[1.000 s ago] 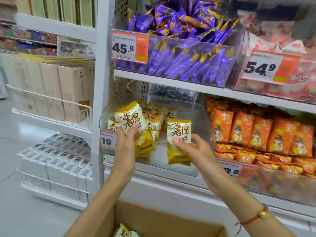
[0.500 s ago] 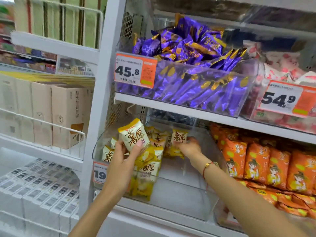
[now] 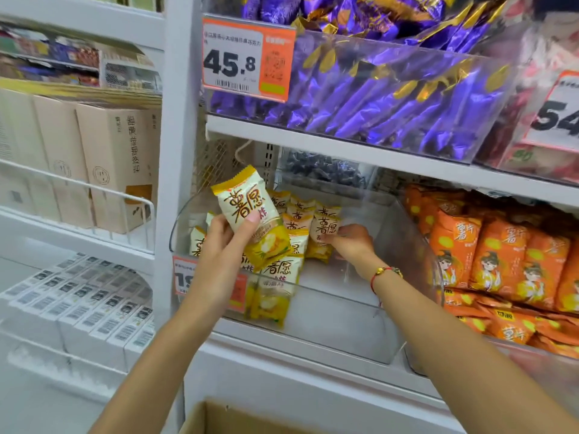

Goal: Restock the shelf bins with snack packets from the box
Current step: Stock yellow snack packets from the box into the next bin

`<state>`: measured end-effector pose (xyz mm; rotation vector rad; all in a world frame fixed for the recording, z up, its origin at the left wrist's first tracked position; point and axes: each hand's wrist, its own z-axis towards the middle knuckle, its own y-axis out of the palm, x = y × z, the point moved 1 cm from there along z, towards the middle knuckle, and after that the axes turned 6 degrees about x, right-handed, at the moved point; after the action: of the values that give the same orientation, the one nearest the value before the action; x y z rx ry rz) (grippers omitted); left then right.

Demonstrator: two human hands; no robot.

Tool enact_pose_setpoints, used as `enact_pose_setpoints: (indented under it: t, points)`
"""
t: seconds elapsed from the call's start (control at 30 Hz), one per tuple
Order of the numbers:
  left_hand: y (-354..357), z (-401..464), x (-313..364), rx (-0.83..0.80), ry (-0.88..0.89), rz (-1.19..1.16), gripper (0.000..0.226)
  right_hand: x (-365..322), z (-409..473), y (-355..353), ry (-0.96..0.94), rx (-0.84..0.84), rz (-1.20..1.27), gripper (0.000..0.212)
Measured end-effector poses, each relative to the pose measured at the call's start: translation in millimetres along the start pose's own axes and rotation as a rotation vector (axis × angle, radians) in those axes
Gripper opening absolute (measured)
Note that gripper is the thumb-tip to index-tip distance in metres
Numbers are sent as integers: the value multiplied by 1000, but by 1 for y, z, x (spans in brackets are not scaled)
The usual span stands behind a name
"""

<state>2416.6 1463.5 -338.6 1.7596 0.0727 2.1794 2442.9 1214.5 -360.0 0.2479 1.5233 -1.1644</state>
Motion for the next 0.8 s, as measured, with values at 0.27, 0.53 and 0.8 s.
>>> enact_pose_setpoints:
  t: [0.27,0.53,0.8]
  points:
    - [1,-2,-3,-46,43,24,26,4,2,1,-124,-16,-210,36]
    - [2,1,-15,-51,95,134,51,-26,-32,-26,-39,65,-84,62]
    - [2,-10,-22,-123,333,419,59,-78,-146,-62,-348,-524,239,38]
